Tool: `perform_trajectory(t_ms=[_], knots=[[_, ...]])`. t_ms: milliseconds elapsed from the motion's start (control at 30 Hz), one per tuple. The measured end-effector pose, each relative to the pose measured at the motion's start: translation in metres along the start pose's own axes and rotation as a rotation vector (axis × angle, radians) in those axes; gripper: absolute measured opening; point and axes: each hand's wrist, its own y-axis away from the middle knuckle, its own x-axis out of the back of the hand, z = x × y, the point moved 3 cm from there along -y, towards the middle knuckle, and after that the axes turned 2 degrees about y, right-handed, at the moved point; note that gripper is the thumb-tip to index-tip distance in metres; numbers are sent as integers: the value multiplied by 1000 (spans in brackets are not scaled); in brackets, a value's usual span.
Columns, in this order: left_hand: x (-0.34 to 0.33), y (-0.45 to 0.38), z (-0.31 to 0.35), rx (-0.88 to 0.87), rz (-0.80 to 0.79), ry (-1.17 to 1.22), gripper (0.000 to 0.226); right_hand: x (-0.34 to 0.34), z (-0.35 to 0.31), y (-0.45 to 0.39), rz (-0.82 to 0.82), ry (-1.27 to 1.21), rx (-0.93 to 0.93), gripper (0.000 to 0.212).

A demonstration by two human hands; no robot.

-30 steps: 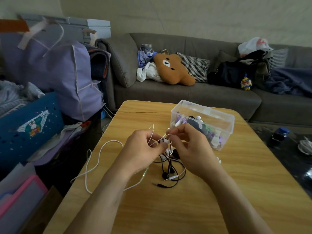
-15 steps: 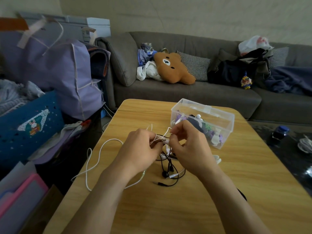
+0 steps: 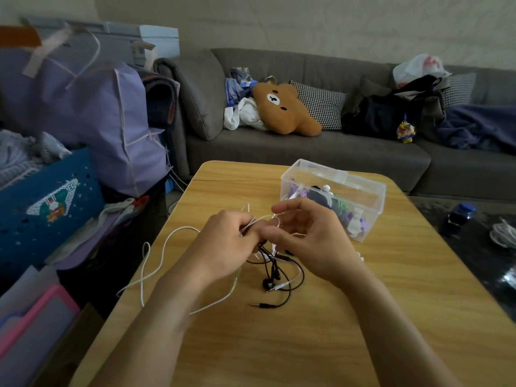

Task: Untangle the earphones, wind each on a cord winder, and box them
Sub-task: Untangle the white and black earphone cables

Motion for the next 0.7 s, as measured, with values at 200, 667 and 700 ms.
perform_trajectory(t_ms=[200, 667, 700], knots=[[-3, 0, -2, 20, -39, 0, 35, 5, 7, -1, -109, 61, -40, 37], [45, 8, 6, -106, 47, 153, 34, 6, 2, 0, -154, -144, -25, 20], [46, 8, 7, -134, 71, 141, 32, 3, 3, -2, -77, -31, -8, 18]])
